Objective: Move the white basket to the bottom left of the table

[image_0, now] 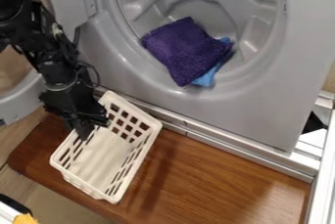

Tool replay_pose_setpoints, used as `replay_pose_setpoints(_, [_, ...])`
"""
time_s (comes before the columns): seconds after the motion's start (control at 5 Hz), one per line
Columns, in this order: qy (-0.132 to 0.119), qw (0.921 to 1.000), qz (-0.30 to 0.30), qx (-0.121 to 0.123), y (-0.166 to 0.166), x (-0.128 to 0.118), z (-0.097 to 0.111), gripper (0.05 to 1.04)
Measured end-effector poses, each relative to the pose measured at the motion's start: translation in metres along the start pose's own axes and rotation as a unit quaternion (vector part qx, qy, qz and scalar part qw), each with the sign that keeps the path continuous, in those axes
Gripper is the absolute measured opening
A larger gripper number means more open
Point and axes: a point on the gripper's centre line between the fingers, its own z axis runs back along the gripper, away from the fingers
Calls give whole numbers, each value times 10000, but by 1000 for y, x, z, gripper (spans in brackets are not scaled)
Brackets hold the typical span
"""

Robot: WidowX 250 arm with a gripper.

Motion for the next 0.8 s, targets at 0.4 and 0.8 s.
replay_pose_setpoints(0.4, [-132,9986,503,-118,4,-16,-12,318])
replay_pose_setpoints(0.8, [-79,9991,416,-20,-4,-17,-4,907])
